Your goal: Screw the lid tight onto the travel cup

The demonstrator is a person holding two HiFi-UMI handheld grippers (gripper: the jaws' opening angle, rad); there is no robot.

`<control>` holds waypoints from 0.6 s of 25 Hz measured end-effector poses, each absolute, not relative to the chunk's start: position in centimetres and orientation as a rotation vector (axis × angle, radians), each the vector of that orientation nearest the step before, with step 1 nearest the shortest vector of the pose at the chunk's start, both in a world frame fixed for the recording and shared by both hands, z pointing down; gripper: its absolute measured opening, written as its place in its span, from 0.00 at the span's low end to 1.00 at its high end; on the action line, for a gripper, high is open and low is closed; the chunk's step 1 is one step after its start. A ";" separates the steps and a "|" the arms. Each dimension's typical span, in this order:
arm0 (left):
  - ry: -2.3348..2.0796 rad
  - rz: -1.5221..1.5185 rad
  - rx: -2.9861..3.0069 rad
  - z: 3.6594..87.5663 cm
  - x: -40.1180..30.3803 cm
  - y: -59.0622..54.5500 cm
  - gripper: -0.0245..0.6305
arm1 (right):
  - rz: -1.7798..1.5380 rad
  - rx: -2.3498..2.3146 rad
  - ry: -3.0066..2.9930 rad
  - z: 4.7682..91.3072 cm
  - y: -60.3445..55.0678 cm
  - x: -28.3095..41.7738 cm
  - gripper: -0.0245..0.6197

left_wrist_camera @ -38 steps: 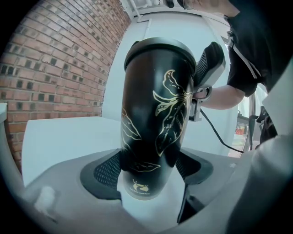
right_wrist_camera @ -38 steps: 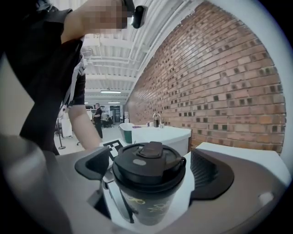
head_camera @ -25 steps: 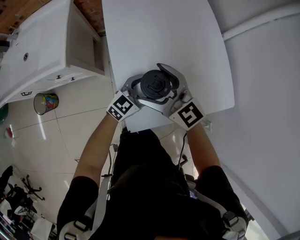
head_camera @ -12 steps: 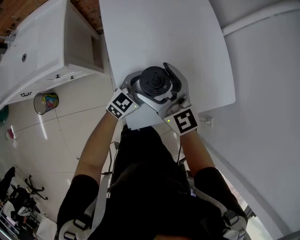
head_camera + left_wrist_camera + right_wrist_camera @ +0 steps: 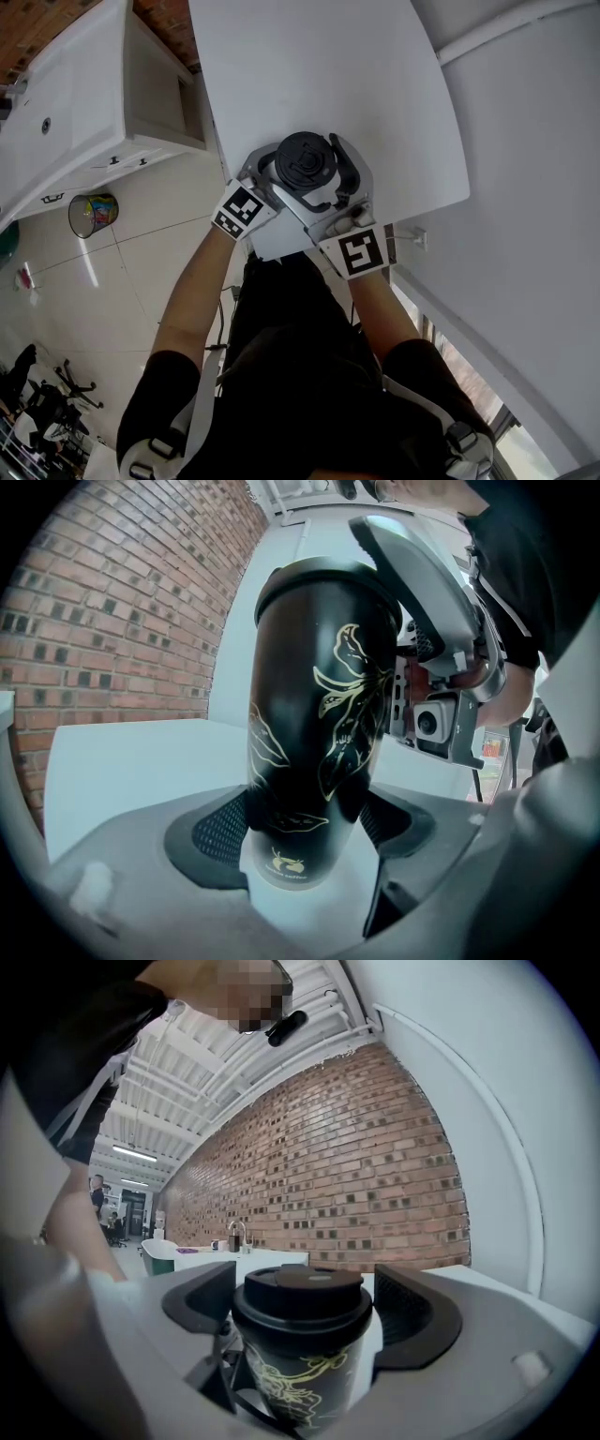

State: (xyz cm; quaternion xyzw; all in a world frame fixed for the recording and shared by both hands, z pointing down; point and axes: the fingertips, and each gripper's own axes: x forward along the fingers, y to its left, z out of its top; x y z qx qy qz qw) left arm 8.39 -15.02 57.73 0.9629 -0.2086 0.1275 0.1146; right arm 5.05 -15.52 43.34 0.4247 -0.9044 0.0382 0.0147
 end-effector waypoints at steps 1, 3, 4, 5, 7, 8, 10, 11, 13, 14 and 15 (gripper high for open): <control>-0.611 0.371 2.823 57.7 8.4 -15.0 0.61 | 0.115 1.310 -2.816 43.3 -15.4 5.2 0.74; -0.610 0.368 2.824 57.7 8.5 -15.0 0.62 | 0.116 1.285 -2.822 42.9 -15.1 5.6 0.74; -0.609 0.369 2.825 57.7 8.5 -15.0 0.62 | 0.121 1.278 -2.829 42.6 -14.9 5.8 0.74; -0.610 0.372 2.824 57.8 8.4 -15.0 0.62 | 0.125 1.270 -2.836 42.3 -14.6 6.0 0.74; -0.621 0.383 2.821 57.9 8.2 -14.9 0.62 | 0.126 1.246 -2.840 41.9 -13.8 6.3 0.74; -0.632 0.392 2.819 57.9 8.0 -14.7 0.62 | 0.123 1.231 -2.836 41.9 -13.3 6.4 0.74; -0.656 0.407 2.818 58.2 7.5 -14.3 0.62 | 0.120 1.212 -2.819 42.0 -12.5 6.8 0.75; -0.664 0.410 2.816 58.2 7.2 -14.1 0.62 | 0.117 1.211 -2.811 42.2 -12.2 7.1 0.75; -0.679 0.413 2.796 58.2 6.5 -13.9 0.62 | 0.110 1.217 -2.806 42.2 -11.9 7.8 0.75; -0.686 0.415 2.773 58.2 6.1 -13.7 0.62 | 0.100 1.219 -2.804 42.2 -11.7 8.1 0.75; -0.698 0.405 2.745 58.1 5.6 -13.5 0.62 | 0.090 1.217 -2.801 42.2 -11.6 8.4 0.75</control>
